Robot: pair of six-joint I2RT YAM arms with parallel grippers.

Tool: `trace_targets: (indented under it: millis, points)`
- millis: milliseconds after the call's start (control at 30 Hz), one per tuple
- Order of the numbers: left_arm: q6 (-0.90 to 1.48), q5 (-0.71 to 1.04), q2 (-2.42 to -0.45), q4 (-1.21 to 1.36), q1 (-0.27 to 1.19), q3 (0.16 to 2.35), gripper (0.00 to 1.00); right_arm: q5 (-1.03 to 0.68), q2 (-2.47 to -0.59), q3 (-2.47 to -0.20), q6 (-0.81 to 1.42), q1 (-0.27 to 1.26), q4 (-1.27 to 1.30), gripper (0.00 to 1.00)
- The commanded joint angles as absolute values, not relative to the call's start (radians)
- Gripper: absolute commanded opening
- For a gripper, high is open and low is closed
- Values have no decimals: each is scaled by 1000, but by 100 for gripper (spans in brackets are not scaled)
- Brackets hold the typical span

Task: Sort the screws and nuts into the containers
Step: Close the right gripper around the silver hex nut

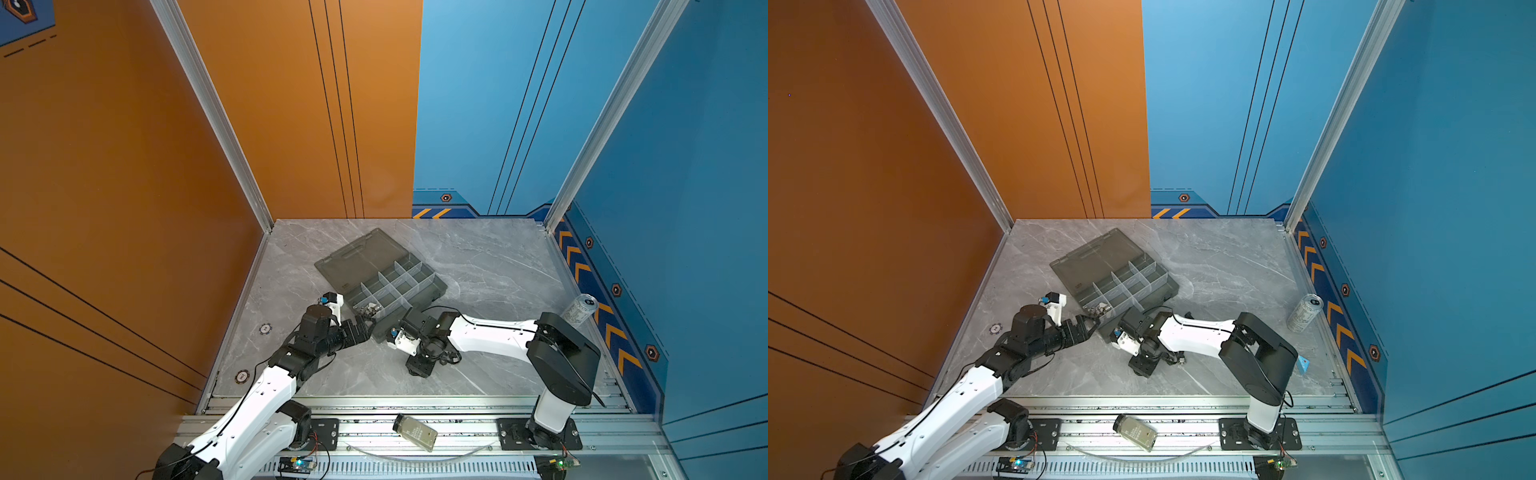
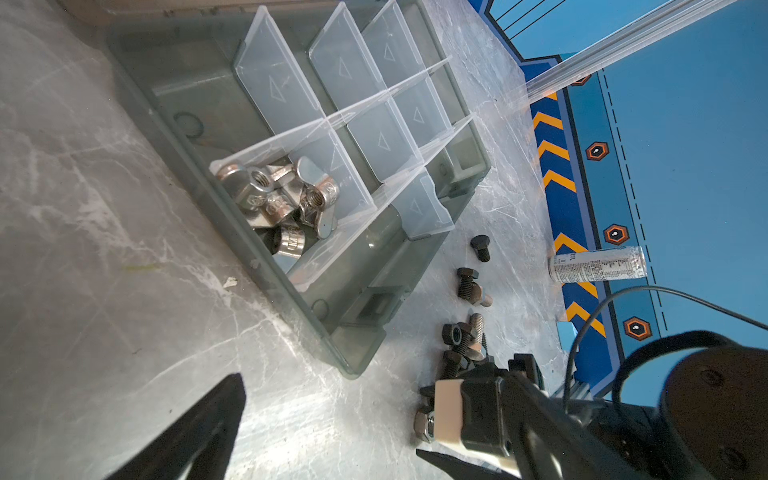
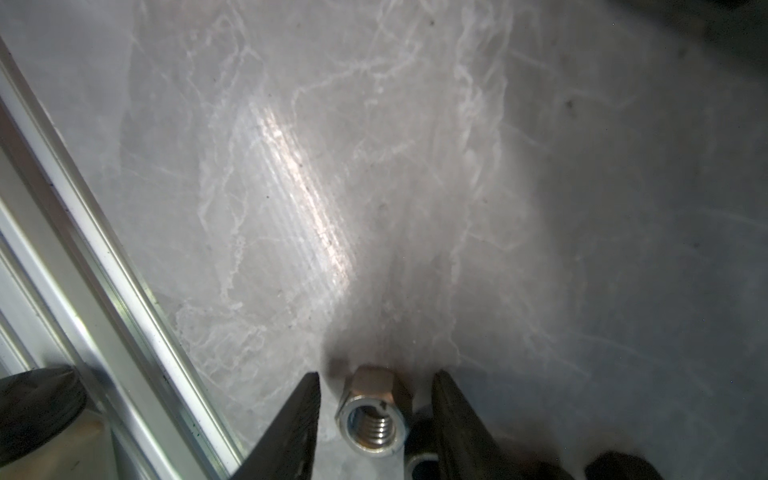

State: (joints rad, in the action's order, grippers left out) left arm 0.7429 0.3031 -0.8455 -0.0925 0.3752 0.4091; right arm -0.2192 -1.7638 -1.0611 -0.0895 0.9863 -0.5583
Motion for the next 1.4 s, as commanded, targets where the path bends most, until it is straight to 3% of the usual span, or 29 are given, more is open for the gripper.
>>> trace_targets:
  millis: [0, 767, 1267, 1367]
  points:
    - [747, 309, -841, -76, 380, 421, 98, -184, -1787, -1077, -84, 1001, -641, 47]
    - [746, 310, -841, -77, 383, 422, 98, -132, -1824, -1109, -88, 1047, -721, 42]
    - [744, 307, -829, -84, 383, 415, 98, -130, -1828, -1116, -88, 1049, -727, 29]
    - [745, 307, -824, -86, 383, 413, 98, -120, -1825, -1118, -79, 1047, -717, 22]
